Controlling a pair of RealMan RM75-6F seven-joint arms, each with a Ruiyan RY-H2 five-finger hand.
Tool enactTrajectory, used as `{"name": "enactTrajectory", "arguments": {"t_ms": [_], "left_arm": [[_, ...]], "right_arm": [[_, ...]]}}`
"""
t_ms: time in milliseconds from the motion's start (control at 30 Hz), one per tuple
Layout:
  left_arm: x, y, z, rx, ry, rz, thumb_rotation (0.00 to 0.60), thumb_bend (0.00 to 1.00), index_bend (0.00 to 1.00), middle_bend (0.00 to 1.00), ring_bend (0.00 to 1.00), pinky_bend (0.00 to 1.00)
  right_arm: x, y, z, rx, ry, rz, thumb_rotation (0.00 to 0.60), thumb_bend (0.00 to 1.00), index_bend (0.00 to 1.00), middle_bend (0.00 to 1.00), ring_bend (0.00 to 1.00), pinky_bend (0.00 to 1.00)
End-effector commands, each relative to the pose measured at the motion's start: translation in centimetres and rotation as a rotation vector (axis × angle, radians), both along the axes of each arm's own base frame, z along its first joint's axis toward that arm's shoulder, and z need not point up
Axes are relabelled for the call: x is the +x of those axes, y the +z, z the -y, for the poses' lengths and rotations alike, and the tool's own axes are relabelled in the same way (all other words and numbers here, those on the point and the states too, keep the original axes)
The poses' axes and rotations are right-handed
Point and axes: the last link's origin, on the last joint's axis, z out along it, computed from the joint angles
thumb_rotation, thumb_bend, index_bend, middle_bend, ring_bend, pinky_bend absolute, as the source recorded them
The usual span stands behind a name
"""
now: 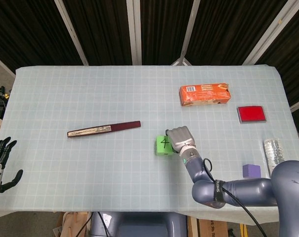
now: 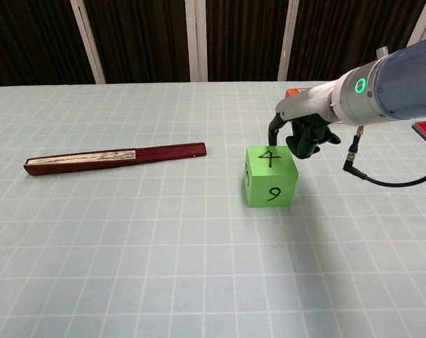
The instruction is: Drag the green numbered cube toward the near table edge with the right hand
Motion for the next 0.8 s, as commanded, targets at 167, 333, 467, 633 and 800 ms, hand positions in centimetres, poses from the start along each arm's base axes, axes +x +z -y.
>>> {"name": "enactTrajectory", "arguments": {"t_ms": [167, 333, 467, 633, 800], "left_arm": [[0.1, -0.1, 0.1, -0.002, -0.004, -0.002, 0.600, 0.44, 0.09, 0.00, 0.00, 0.04], [0.2, 0.0, 0.2, 0.002, -0.008, -0.002, 0.600, 0.44, 0.09, 0.00, 0.00, 0.04], [0.2, -0.1, 0.2, 0.000, -0.007, -0.003, 0.600, 0.44, 0.09, 0.00, 0.00, 0.04], [0.2, -0.1, 0.3, 0.000, -0.011, -0.004, 0.600, 0.44, 0.09, 0.00, 0.00, 0.04], [0.2, -0.1, 0.2, 0.003, -0.009, -0.002, 0.600, 0.44, 0.09, 0.00, 0.00, 0.04]], "right_arm": [[-0.7, 1.0, 0.0, 0.001, -0.019, -0.033, 0.600, 0.83, 0.29, 0.85, 0.86, 0.74], [-1.0, 1.5, -1.0, 0.048, -0.018, -0.031, 0.600, 0.83, 0.29, 0.85, 0.86, 0.74], [-1.1, 1.9, -1.6, 0.073, -0.011, -0.008, 0.600, 0.83, 0.29, 0.85, 0.86, 0.74], [-1.3, 2.1, -1.8, 0.077, 0.001, -0.003, 0.600, 0.83, 0.29, 0.85, 0.86, 0.74], [-1.4, 2.4, -2.1, 0.086, -0.001, 0.002, 0.600, 0.83, 0.29, 0.85, 0.86, 0.74]]}}
